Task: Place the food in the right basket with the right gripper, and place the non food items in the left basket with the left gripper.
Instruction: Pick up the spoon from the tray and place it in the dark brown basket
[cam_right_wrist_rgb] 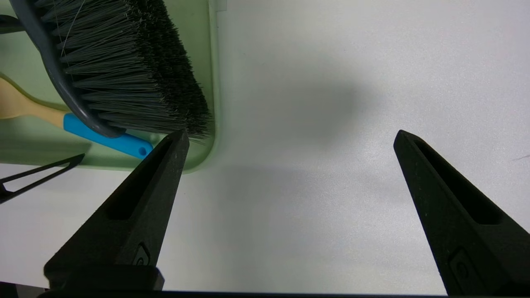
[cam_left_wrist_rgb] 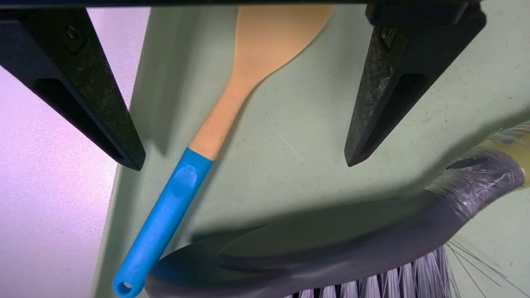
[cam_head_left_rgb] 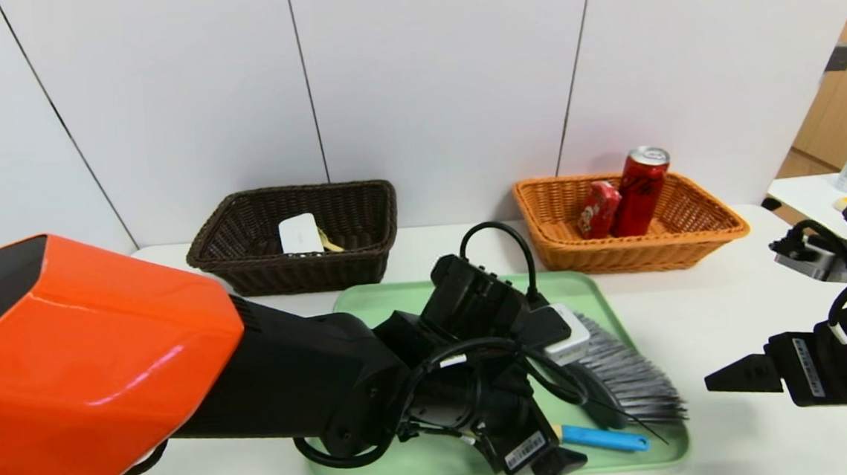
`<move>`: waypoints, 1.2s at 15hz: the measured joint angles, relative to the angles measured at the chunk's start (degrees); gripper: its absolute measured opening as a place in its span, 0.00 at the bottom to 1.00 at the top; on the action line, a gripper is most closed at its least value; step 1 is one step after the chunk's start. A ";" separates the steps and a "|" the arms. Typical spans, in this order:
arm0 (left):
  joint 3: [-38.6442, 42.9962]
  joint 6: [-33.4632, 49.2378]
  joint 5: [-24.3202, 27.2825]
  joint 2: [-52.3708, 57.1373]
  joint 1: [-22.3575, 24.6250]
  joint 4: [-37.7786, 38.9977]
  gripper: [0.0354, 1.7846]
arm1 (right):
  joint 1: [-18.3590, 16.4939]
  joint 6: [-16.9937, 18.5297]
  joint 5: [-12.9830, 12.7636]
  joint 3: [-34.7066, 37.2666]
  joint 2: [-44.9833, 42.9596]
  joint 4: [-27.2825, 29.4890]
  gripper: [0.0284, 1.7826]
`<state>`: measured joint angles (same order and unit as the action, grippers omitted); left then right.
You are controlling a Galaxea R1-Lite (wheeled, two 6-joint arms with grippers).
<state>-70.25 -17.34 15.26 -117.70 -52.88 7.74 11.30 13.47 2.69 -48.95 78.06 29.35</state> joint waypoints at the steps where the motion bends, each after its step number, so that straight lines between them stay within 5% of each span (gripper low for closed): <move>1: 0.16 -0.05 0.00 -0.20 0.10 0.55 0.94 | 0.00 0.02 0.02 0.00 -0.02 0.00 0.96; 7: 0.44 -0.30 0.00 -0.83 0.22 1.18 0.94 | 0.02 0.04 -0.02 0.07 -0.17 0.09 0.96; 10: 1.05 -0.35 0.11 -0.82 0.11 1.16 0.66 | 0.02 0.00 0.00 0.02 -0.27 0.09 0.96; 14: 2.39 -0.30 0.15 -0.51 0.13 1.40 0.43 | 0.02 0.04 -0.02 0.00 -0.33 0.07 0.96; 16: 3.89 -0.29 0.26 0.00 0.13 1.99 0.04 | 0.02 0.06 -0.02 0.00 -0.38 0.09 0.96; 18: 5.77 -0.27 0.30 0.74 0.16 2.45 0.04 | 0.02 0.06 0.02 -0.02 -0.38 0.07 0.96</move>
<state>-64.49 -17.60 15.57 -116.96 -52.72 10.19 11.33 13.53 2.72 -48.97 77.68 29.43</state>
